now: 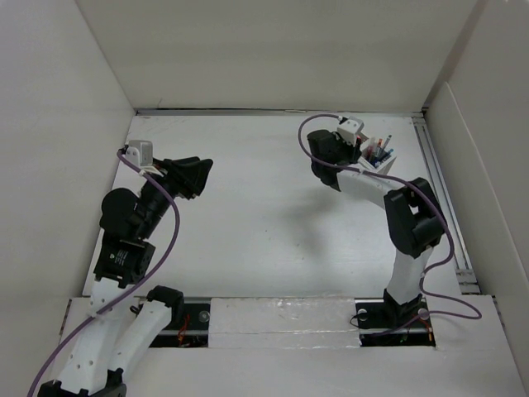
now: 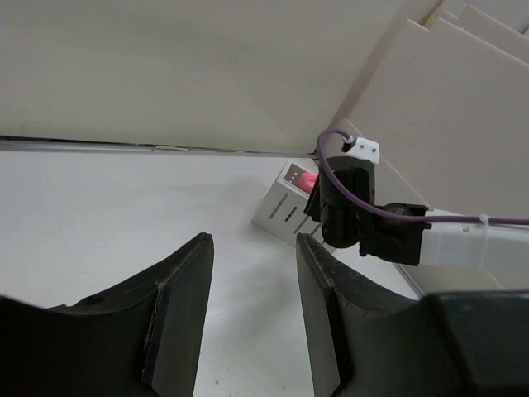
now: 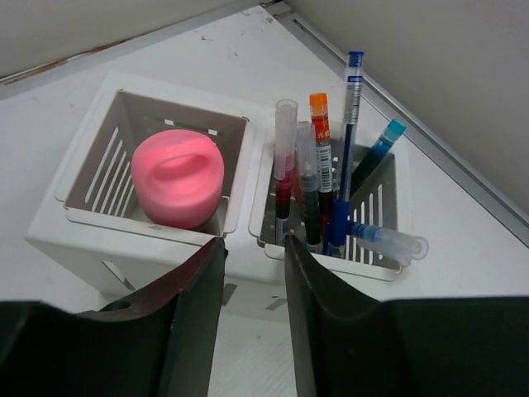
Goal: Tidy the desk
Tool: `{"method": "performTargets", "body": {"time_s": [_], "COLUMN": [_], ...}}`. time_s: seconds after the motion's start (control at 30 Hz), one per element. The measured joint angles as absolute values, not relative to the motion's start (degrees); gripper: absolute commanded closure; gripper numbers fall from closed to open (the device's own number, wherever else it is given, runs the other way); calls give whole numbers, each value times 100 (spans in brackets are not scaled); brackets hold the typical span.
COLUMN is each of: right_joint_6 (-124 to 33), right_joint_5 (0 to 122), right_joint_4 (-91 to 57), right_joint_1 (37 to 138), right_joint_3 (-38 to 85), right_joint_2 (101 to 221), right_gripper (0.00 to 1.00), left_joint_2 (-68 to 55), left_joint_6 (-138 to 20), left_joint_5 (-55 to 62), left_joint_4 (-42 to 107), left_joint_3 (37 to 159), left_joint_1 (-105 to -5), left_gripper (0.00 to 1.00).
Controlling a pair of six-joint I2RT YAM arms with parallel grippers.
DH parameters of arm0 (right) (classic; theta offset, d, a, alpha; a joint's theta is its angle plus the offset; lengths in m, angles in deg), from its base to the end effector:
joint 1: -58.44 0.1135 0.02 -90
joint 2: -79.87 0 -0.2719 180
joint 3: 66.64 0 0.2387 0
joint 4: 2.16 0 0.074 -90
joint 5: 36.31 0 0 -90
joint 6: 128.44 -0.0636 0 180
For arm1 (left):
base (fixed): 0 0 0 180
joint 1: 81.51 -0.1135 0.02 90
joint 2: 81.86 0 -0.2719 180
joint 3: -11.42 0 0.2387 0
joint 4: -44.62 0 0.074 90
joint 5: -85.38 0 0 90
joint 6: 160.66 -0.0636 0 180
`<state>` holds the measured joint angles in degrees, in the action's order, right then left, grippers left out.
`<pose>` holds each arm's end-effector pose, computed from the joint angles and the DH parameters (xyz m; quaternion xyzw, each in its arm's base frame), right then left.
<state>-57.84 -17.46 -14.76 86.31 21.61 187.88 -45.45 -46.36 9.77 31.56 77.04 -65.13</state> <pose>0.3893 0.1378 0.2408 0.2271 0.7314 -0.3098 0.5635 0.1296 -0.0546 0.4291 0.0587 0.6015 -0.3462 0.7175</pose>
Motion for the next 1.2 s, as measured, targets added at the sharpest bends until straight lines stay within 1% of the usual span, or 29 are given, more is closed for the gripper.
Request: {"method": "performTargets", "body": {"time_s": [0.03,0.13,0.33,0.37,0.4,0.43,0.47,0.5,0.57,0.63,0.67,0.7,0.73,0.77,0.8,0.83,0.87,0.9,0.93,0.97,1.0,1.07,1.2], "right_joint_6": [-5863,-6022,-6121,-6127,-6136,-6149,-6162,-6213,-6311,-6383,-6403,-6427,-6427,-6425,-6429,-6422,-6466,-6468,-6464,-6479,-6466,-6420,-6381], "right_joint_5": [-1672,-1482,-962,-820,-686,-518,-306,-61,503,1204,1607,2282,2352,2782,3141,3519,3801,4090,4297,4479,4584,4671,4612], "right_joint_4": [-1563,-1764,-1891,-1880,-1856,-1801,-1762,-1648,-1450,-1179,-1006,-680,-654,-337,-125,124,273,410,496,518,515,507,404], "right_joint_1": [8614,8568,8516,8513,8511,8511,8511,8520,8555,8682,8806,9077,9117,9357,9556,9801,9993,10238,10400,10553,10688,10920,11309], "right_joint_3": [2139,2003,1925,1892,1835,1745,1636,1494,1168,790,580,213,176,-71,-300,-547,-724,-891,-978,-1033,-1059,-1068,-1118], "right_joint_2": [18716,18443,17675,17490,17288,17068,16834,16591,16084,15597,15363,14985,14943,14744,14561,14384,14270,14180,14154,14145,14165,14237,14386], "right_gripper": [52,48,48,51,58,81,95,100,100,100,100,100,95,80,80,61,53,44,27,14,0,0,0], "left_joint_2": [-4534,-4495,-4456,-4454,-4454,-4454,-4451,-4449,-4445,-4436,-4432,-4421,-4410,-4406,-4406,-4406,-4406,-4410,-4412,-4419,-4421,-4421,-4436], "left_joint_6": [-4636,-4634,-4634,-4634,-4634,-4634,-4634,-4634,-4634,-4636,-4639,-4639,-4636,-4652,-4658,-4676,-4682,-4687,-4696,-4711,-4711,-4715,-4706], "left_joint_5": [977,979,979,979,979,977,977,977,977,975,975,977,979,1023,1025,1049,1062,1069,1073,1075,1078,1073,1032], "left_joint_4": [3156,3156,3156,3156,3156,3156,3156,3156,3156,3156,3156,3158,3158,3164,3167,3182,3195,3197,3202,3206,3217,3241,3282], "left_joint_3": [7704,7704,7704,7704,7704,7704,7704,7704,7704,7704,7704,7704,7704,7704,7704,7700,7696,7693,7691,7691,7691,7685,7643], "left_joint_1": [-6513,-6513,-6513,-6513,-6513,-6513,-6513,-6513,-6513,-6513,-6513,-6513,-6513,-6513,-6513,-6513,-6513,-6513,-6513,-6513,-6513,-6513,-6513], "left_gripper": [60,60,60,60,60,60,60,60,59,56,53,49,49,44,42,40,38,34,32,28,26,22,19]}}
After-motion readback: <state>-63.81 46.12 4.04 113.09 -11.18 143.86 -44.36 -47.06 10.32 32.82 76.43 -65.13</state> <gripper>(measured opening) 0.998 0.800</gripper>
